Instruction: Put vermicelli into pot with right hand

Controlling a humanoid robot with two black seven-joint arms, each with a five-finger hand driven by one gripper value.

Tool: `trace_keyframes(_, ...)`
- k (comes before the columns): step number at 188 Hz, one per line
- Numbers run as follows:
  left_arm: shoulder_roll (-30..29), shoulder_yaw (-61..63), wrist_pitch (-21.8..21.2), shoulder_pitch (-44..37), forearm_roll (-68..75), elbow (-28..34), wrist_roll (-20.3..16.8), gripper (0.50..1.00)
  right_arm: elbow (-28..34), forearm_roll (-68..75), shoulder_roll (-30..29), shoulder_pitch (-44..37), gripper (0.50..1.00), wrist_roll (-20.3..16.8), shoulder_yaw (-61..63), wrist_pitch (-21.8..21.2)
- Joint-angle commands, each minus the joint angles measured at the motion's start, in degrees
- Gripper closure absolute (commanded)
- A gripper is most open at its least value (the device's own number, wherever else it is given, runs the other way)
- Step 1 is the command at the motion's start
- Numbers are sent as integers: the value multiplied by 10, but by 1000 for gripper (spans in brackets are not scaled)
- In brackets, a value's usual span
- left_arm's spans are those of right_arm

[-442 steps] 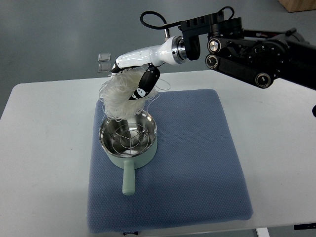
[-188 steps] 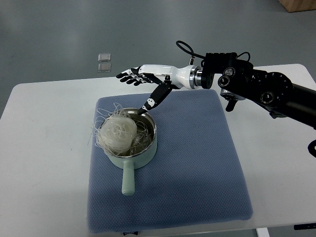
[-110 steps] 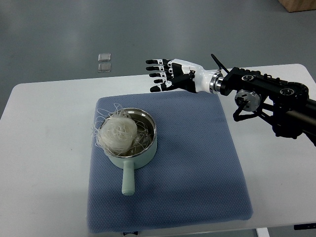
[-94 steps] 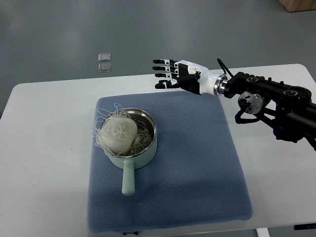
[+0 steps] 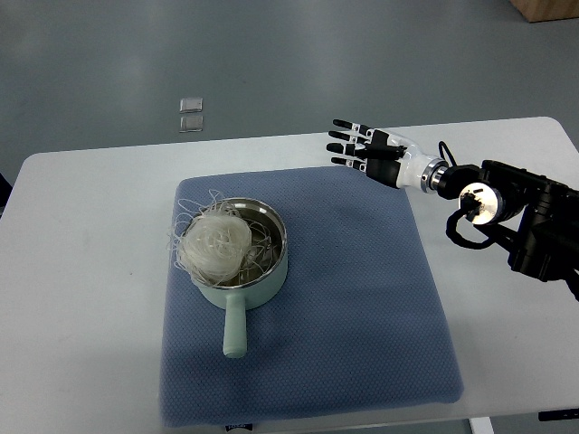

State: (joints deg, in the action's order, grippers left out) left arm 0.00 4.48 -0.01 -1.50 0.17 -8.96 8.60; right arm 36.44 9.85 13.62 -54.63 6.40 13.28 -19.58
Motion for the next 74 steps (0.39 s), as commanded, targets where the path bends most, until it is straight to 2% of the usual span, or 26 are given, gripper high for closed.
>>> trace_keyframes(1, 0, 0, 0, 0, 0, 0, 0, 500, -2, 0, 0, 1, 574, 2, 2, 0)
trace_keyframes(74, 0, 0, 0, 0, 0, 0, 0, 500, -2, 0, 1, 13, 572, 2, 1, -1)
